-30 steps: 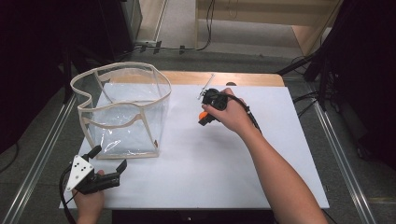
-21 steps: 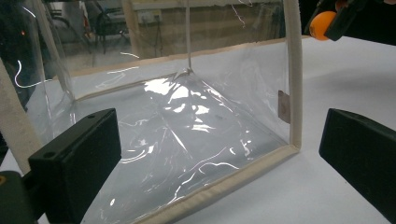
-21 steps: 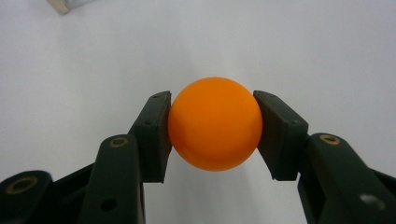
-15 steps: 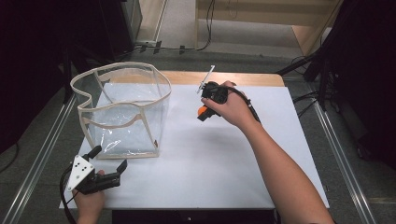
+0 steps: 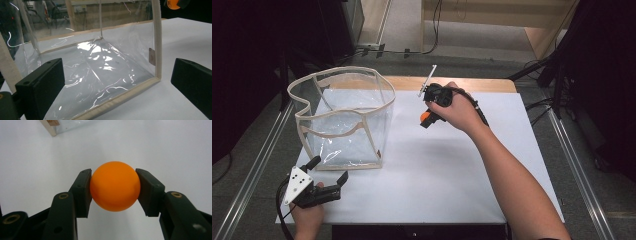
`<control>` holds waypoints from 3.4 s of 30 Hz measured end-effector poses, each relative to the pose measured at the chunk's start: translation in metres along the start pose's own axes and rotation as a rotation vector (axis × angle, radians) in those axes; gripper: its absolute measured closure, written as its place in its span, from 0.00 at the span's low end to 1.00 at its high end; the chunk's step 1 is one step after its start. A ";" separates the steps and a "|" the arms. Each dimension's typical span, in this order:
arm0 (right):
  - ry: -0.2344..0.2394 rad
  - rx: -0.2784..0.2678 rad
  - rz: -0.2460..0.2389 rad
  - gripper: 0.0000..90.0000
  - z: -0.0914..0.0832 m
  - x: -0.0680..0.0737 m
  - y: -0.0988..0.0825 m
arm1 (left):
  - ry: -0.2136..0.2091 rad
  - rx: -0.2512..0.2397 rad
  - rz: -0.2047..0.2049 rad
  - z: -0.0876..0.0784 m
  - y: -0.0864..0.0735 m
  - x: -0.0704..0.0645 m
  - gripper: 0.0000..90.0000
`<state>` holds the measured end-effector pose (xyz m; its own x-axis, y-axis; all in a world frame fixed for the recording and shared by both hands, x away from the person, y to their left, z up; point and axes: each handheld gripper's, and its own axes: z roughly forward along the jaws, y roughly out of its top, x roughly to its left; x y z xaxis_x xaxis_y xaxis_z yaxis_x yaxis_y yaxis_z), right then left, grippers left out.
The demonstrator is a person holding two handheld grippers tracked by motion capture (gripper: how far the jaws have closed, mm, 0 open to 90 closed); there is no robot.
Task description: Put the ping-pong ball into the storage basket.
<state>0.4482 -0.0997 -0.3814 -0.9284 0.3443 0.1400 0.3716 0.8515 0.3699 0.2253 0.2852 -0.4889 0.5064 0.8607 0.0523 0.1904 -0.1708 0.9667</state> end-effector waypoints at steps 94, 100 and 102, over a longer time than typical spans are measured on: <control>0.005 0.021 -0.145 0.53 -0.065 0.026 0.095 | -0.007 -0.008 -0.008 0.000 0.000 0.001 0.00; 0.003 0.014 -0.140 0.53 -0.069 0.028 0.101 | -0.007 -0.009 -0.008 0.000 0.000 0.001 0.00; 0.006 0.013 -0.153 0.53 -0.069 0.028 0.103 | -0.006 -0.007 -0.008 -0.001 0.000 0.001 0.00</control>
<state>0.4597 -0.0292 -0.2761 -0.9743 0.2074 0.0882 0.2253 0.8990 0.3756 0.2254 0.2863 -0.4886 0.5104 0.8589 0.0431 0.1883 -0.1605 0.9689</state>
